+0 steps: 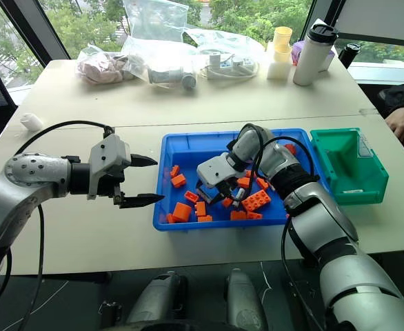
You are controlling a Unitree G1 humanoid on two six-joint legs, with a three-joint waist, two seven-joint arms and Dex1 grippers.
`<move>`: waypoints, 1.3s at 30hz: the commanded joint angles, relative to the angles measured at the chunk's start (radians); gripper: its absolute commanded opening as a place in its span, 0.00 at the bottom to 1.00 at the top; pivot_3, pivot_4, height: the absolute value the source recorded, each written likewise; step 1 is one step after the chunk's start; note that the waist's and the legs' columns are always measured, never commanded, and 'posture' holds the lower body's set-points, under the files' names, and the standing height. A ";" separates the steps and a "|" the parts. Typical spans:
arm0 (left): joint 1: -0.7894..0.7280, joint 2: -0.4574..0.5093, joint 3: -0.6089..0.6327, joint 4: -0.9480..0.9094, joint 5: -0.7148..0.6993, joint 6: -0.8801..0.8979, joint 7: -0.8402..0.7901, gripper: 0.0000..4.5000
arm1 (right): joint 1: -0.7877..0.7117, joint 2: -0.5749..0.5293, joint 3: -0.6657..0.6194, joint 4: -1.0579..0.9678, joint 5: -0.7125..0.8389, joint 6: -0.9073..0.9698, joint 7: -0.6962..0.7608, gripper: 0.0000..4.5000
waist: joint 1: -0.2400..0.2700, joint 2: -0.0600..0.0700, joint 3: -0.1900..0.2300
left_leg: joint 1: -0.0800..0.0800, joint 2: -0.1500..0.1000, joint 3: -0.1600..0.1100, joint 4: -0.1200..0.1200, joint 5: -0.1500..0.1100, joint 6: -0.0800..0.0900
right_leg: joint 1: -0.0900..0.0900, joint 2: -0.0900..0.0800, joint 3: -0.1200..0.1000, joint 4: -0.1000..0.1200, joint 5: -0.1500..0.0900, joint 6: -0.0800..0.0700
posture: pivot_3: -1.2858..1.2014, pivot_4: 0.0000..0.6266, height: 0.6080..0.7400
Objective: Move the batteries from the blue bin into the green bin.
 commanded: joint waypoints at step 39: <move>-0.298 -0.359 -0.108 0.342 0.077 -0.257 -0.073 1.00 | 0.562 -0.533 -0.880 -0.541 0.207 1.015 -0.864 0.99 | 0.003 0.002 -0.001 | 0.001 0.000 0.004 0.000 0.000 0.001 | 0.000 0.001 0.004 0.000 0.000 0.000 | 0.52 0.24 1.00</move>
